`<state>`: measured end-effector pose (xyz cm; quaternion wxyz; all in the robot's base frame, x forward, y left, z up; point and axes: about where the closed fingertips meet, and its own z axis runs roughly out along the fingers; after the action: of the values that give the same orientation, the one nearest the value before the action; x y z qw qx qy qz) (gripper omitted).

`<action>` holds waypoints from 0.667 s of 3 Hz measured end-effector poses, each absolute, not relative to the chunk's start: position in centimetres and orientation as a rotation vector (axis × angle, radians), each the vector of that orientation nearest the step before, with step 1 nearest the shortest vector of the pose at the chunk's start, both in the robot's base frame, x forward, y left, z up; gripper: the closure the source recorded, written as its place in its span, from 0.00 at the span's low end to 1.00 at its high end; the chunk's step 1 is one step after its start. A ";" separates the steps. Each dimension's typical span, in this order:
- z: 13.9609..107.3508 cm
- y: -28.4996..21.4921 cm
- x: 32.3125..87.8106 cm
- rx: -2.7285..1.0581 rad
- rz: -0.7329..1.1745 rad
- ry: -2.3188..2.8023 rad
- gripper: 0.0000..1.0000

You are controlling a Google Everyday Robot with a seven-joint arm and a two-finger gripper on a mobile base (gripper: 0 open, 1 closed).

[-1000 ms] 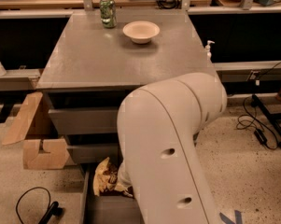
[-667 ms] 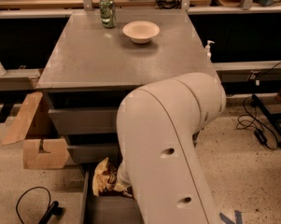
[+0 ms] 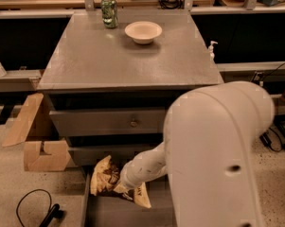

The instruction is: Pick brown chip bag from bottom drawer and place on counter

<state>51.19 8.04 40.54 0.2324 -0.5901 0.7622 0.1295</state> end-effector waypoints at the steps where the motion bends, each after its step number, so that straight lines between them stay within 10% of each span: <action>1: 46.8 7.0 47.5 -1.578 0.347 2.020 1.00; 2: 52.6 6.7 44.6 -1.562 0.310 1.946 1.00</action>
Offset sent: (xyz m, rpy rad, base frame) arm -0.0825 -0.0076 0.2671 0.1264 -0.3788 0.0304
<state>44.63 6.73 52.58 0.3086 -0.5909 0.7361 0.1171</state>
